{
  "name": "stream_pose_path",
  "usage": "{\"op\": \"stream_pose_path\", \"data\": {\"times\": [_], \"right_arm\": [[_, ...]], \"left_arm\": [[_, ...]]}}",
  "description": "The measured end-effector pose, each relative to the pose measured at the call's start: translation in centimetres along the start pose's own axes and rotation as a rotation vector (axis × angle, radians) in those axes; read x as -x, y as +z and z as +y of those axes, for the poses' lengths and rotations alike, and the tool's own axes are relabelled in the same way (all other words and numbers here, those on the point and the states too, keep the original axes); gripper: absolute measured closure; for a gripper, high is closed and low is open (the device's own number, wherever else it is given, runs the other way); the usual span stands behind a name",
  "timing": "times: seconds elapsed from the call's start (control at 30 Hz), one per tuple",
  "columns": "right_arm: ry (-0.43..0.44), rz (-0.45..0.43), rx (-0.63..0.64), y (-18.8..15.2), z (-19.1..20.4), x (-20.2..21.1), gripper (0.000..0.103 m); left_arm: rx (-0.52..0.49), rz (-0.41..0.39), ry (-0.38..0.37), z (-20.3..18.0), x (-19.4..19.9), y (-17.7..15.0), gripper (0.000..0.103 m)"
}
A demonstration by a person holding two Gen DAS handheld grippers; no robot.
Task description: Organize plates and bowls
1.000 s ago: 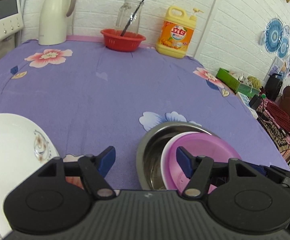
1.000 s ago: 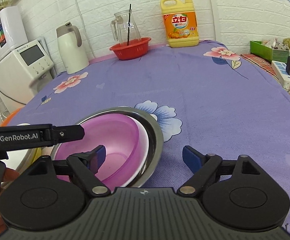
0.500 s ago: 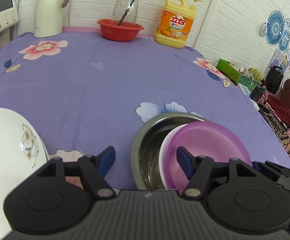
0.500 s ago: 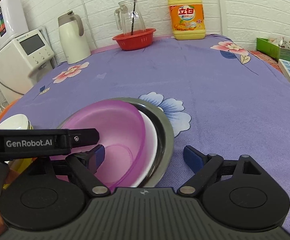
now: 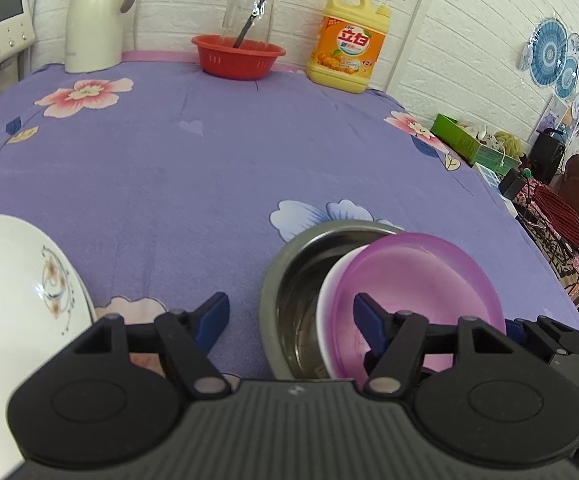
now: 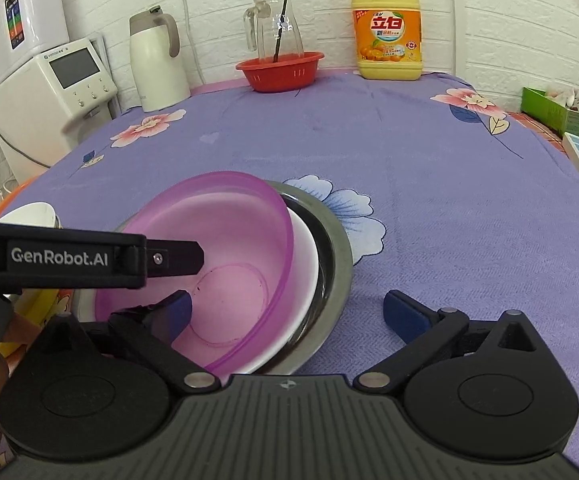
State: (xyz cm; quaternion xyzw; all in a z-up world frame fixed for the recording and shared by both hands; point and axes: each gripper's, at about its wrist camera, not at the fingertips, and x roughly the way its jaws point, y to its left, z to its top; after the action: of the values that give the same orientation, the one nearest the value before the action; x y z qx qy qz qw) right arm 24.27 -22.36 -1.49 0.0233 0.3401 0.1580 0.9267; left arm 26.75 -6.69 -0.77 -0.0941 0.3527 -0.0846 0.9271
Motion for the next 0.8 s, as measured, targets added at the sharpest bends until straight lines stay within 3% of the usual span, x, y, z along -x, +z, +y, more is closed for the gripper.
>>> {"op": "stream_pose_path", "data": {"times": [0.23,0.6,0.67,0.73,0.8], "right_arm": [[-0.032,-0.049,-0.06,0.2,-0.8,1.7,0.0],[0.038,-0.026,-0.058,0.1,-0.5,0.4,0.0],[0.04,-0.032,-0.054,-0.1,-0.5,0.6,0.0],[0.045,-0.041,-0.061,-0.1,-0.5,0.7,0.0],[0.044,-0.045,-0.051,-0.1,0.0,0.9,0.0]], "left_arm": [[-0.001,-0.005,-0.012,0.1,0.1,0.1,0.036],[-0.022,0.005,-0.032,-0.2,-0.5,-0.3,0.036],[0.002,0.007,-0.063,0.1,-0.5,-0.4,0.043],[0.021,0.006,-0.087,0.0,-0.5,-0.4,0.058],[-0.011,-0.011,-0.053,-1.0,-0.1,-0.6,0.057]]}}
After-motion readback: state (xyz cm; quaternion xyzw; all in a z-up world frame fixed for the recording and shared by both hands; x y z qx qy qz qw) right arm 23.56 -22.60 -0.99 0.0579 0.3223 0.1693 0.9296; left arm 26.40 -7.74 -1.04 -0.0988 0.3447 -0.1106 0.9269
